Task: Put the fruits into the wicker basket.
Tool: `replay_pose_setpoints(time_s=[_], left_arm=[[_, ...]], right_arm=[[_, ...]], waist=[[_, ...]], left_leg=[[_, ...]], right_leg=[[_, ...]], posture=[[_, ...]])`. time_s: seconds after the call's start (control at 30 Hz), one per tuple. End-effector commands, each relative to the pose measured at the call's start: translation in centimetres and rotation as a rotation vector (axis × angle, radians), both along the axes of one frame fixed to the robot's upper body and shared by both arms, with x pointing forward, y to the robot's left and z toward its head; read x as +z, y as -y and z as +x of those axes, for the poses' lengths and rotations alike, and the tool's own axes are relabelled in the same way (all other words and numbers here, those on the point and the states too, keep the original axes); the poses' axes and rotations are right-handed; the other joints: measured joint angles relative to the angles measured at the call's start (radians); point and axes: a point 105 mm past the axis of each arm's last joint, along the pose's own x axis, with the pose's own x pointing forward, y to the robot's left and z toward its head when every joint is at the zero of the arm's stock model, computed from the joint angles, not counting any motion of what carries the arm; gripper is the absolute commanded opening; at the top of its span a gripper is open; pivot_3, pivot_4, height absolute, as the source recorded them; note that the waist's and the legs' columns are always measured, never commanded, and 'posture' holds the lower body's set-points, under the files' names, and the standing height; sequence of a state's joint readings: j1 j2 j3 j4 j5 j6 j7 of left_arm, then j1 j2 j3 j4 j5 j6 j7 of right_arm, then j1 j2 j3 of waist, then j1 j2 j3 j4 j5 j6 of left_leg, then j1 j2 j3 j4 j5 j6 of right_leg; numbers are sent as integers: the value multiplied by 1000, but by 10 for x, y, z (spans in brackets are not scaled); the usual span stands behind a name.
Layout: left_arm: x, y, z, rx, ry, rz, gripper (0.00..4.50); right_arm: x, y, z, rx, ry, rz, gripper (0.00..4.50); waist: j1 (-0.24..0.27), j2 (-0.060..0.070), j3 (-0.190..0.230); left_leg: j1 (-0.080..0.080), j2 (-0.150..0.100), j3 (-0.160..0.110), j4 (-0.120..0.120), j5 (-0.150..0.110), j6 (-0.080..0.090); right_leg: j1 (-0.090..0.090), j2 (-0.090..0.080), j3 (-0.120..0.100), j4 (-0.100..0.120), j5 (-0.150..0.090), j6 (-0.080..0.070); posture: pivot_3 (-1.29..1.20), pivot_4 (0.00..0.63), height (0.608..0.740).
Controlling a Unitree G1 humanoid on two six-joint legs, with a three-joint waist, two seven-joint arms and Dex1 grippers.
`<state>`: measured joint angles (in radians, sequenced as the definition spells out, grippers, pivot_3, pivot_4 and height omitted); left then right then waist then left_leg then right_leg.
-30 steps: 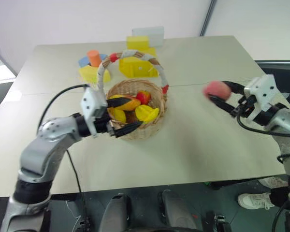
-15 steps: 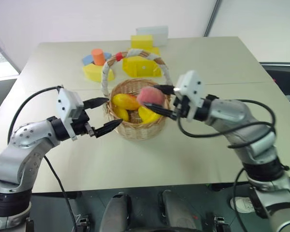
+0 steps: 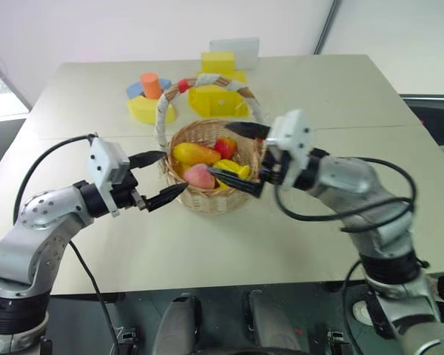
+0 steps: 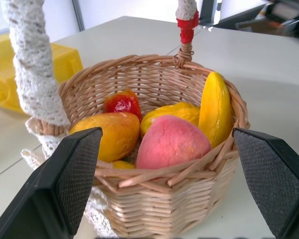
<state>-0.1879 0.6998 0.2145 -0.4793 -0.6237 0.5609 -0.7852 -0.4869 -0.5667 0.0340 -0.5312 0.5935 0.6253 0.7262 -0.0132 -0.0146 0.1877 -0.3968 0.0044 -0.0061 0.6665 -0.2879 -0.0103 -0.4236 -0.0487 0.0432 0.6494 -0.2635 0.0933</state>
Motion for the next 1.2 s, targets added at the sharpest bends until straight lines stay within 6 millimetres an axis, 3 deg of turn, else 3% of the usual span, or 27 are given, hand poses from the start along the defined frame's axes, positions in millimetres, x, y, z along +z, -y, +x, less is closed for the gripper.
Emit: replay_pose_setpoints(time_s=[0.03, 0.2, 0.3, 0.4, 0.5, 0.73, 0.87, 0.93, 1.07, 1.2], left_arm=[[8, 1, -2, -9, 38, -20, 4500], [6, 5, 0, -26, 31, -30, 4500], [8, 7, 2, -32, 36, -41, 4500], [8, 8, 2, -31, 36, -44, 4500], [7, 9, 1, -26, 38, -49, 4500], [4, 10, -1, -19, 36, -56, 4500], [4, 11, -1, -24, 39, -58, 4500], [5, 11, 0, -25, 42, -57, 4500], [4, 12, 1, -44, 37, -57, 4500], [3, 17, 5, -70, 33, -63, 4500]], right_arm=[[1, 23, -9, -31, -37, 14, 4477], [-9, 48, 44, -333, -55, 80, 4477], [-19, 41, 71, -411, -114, 171, 4477], [-31, 29, 83, -422, -138, 188, 4477], [-35, 24, 88, -418, -160, 217, 3615], [-22, 28, 86, -408, -125, 263, 139], [-11, 41, 82, -440, -64, 265, 86], [-1, 59, 79, -490, -13, 269, 86], [15, 137, 80, -768, 86, 235, 86], [12, 206, 83, -1063, 109, 183, 86]], waist=[[0, 0, 0], [-11, 0, 0], [-10, 0, 0], [-7, 0, 0], [-3, 0, 0], [-3, 0, 0], [-6, 0, 0], [-5, 0, 0], [6, 0, 0], [-1, 0, 0]], left_leg=[[0, 0, 0, 0, 0, 0], [5, 2, 3, 0, 0, 0], [5, 4, 3, 0, 1, -1], [5, 4, 2, 0, 1, -1], [3, 3, 3, 0, 1, -1], [2, 1, 3, 0, 1, -1], [2, 1, 3, 0, 1, -1], [2, 1, 3, 0, 1, -1], [1, 0, 2, 0, 1, -1], [1, -2, 2, 0, 0, -1]], right_leg=[[0, 0, 0, 0, 0, 0], [1, 4, 2, 2, 0, -1], [1, 8, 2, 3, 1, -1], [1, 8, 2, 3, 1, -1], [-1, 6, 2, 3, 1, -1], [-1, 3, 1, 2, 1, -1], [-1, 4, 1, 2, 1, -1], [-1, 4, 1, 2, 1, -1], [-1, 2, 1, 2, 1, -1], [0, 2, 1, 1, 1, -1]], posture=[[0, 150, 740], [0, 150, 740], [0, 150, 740], [0, 150, 740], [0, 150, 740], [0, 150, 740], [0, 150, 740], [0, 150, 740], [0, 150, 740], [0, 150, 740]])
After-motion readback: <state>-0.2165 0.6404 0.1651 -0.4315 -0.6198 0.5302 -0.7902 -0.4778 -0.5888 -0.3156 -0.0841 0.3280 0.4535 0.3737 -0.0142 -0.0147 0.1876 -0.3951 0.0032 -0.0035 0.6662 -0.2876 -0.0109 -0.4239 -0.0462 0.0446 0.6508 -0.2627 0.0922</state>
